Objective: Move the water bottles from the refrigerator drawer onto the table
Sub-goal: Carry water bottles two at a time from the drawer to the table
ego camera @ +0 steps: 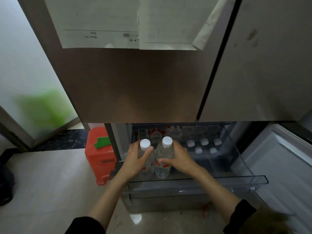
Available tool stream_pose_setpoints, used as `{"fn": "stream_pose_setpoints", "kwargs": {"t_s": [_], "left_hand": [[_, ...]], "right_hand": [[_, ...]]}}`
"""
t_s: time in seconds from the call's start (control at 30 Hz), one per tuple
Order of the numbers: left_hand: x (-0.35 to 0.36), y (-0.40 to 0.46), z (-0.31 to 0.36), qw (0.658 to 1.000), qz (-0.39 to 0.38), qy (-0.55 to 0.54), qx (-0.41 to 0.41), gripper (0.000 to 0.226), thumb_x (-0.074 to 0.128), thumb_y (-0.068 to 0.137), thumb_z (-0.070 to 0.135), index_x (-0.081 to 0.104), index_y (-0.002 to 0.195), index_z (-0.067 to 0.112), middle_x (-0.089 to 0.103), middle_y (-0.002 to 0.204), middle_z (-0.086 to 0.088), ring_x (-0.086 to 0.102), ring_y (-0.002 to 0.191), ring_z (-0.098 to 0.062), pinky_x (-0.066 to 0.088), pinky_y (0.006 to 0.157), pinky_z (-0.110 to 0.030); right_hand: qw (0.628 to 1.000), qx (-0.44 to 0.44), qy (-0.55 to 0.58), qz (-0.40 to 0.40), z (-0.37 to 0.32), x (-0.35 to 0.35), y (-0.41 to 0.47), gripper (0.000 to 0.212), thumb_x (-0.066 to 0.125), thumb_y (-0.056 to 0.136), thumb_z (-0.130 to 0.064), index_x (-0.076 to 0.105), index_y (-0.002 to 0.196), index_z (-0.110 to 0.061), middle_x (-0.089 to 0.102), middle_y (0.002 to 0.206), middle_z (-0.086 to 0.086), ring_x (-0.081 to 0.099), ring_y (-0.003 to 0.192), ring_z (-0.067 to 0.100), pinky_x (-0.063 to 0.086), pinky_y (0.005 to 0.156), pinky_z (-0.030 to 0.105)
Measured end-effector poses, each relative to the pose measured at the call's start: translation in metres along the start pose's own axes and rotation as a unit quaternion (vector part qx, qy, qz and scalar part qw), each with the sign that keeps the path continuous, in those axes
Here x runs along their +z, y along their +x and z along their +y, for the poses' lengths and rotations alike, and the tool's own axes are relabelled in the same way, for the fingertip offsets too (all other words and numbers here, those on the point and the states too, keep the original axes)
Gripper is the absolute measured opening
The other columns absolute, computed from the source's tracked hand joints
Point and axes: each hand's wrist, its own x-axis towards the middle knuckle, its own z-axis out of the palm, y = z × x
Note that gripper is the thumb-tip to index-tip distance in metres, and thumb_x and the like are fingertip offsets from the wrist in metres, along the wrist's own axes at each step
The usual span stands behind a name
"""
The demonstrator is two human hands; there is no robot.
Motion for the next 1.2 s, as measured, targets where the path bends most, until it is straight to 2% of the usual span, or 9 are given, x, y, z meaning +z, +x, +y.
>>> {"fn": "stream_pose_setpoints", "kwargs": {"t_s": [0.13, 0.23, 0.3, 0.47, 0.63, 0.8, 0.97, 1.07, 1.2], "left_hand": [[0.002, 0.000, -0.010, 0.997, -0.043, 0.053, 0.021, 0.070, 0.070, 0.079, 0.032, 0.033, 0.134, 0.011, 0.039, 0.128, -0.006, 0.038, 0.121, -0.016, 0.032, 0.104, -0.027], [0.003, 0.003, -0.011, 0.996, -0.055, 0.061, 0.022, 0.089, 0.079, 0.069, 0.034, 0.025, 0.136, 0.012, 0.037, 0.129, -0.002, 0.036, 0.120, -0.011, 0.029, 0.098, -0.019], [0.004, 0.006, -0.011, 0.996, -0.052, 0.067, 0.009, 0.087, 0.080, 0.068, 0.028, 0.026, 0.134, 0.013, 0.041, 0.130, -0.006, 0.042, 0.119, -0.017, 0.032, 0.093, -0.020], [-0.009, 0.013, -0.008, 0.994, -0.039, 0.103, -0.013, 0.068, 0.080, 0.069, 0.025, 0.038, 0.119, 0.008, 0.058, 0.118, -0.012, 0.056, 0.102, -0.021, 0.041, 0.075, -0.020], [-0.023, 0.007, 0.003, 0.992, -0.059, 0.105, 0.029, 0.069, 0.080, 0.069, 0.028, 0.038, 0.122, 0.016, 0.060, 0.115, -0.005, 0.056, 0.094, -0.014, 0.047, 0.075, -0.020], [-0.042, -0.009, 0.020, 0.991, -0.009, 0.098, 0.095, 0.066, 0.082, 0.065, 0.033, 0.038, 0.114, 0.024, 0.058, 0.106, 0.005, 0.054, 0.091, -0.011, 0.041, 0.073, -0.019], [-0.063, -0.032, 0.051, 0.989, 0.052, 0.063, 0.123, 0.080, 0.082, 0.058, 0.041, 0.035, 0.122, 0.031, 0.059, 0.118, 0.002, 0.054, 0.096, -0.007, 0.047, 0.078, -0.019], [-0.076, -0.054, 0.075, 0.988, 0.104, -0.022, 0.116, 0.088, 0.075, 0.051, 0.054, 0.032, 0.124, 0.033, 0.051, 0.116, 0.014, 0.053, 0.098, -0.001, 0.042, 0.073, -0.007], [-0.077, -0.096, 0.101, 0.966, 0.182, -0.152, 0.104, 0.076, 0.064, 0.053, 0.063, 0.034, 0.117, 0.037, 0.054, 0.114, 0.017, 0.058, 0.098, 0.003, 0.046, 0.073, -0.013]], "right_hand": [[0.999, 0.014, 0.042, -0.024, 0.012, 0.008, 0.003, 0.077, 0.081, 0.066, -0.023, 0.034, 0.127, -0.024, 0.053, 0.116, -0.009, 0.053, 0.109, 0.009, 0.044, 0.090, 0.024], [0.999, 0.030, 0.016, -0.023, 0.014, 0.011, 0.015, 0.067, 0.081, 0.062, -0.028, 0.045, 0.117, -0.012, 0.060, 0.111, 0.003, 0.059, 0.102, 0.018, 0.052, 0.087, 0.037], [0.999, 0.032, -0.002, -0.019, 0.013, 0.012, 0.018, 0.066, 0.080, 0.060, -0.031, 0.050, 0.112, -0.005, 0.064, 0.105, 0.008, 0.062, 0.099, 0.022, 0.053, 0.085, 0.042], [0.999, 0.033, -0.016, 0.034, 0.012, 0.011, 0.014, 0.072, 0.084, 0.058, -0.035, 0.045, 0.114, -0.015, 0.058, 0.109, -0.002, 0.057, 0.101, 0.013, 0.050, 0.085, 0.029], [0.994, 0.037, 0.036, 0.098, 0.002, 0.009, -0.002, 0.069, 0.087, 0.056, -0.033, 0.040, 0.107, -0.029, 0.053, 0.095, -0.020, 0.053, 0.086, -0.001, 0.039, 0.064, 0.009], [0.988, 0.000, 0.082, 0.130, -0.016, -0.006, -0.027, 0.069, 0.087, 0.056, -0.032, 0.040, 0.107, -0.037, 0.052, 0.097, -0.025, 0.053, 0.089, -0.010, 0.042, 0.067, 0.007], [0.984, -0.061, 0.111, 0.129, -0.046, -0.025, -0.055, 0.066, 0.086, 0.057, -0.030, 0.043, 0.106, -0.042, 0.056, 0.099, -0.025, 0.055, 0.091, -0.016, 0.045, 0.070, 0.006], [0.976, -0.094, 0.155, 0.123, -0.068, -0.040, -0.072, 0.063, 0.082, 0.051, -0.044, 0.046, 0.103, -0.045, 0.059, 0.100, -0.023, 0.058, 0.091, -0.013, 0.048, 0.069, 0.010], [0.970, -0.142, 0.180, 0.079, -0.090, -0.049, -0.098, 0.065, 0.070, 0.045, -0.065, 0.047, 0.103, -0.047, 0.061, 0.102, -0.021, 0.060, 0.094, -0.007, 0.050, 0.072, 0.014]]}}
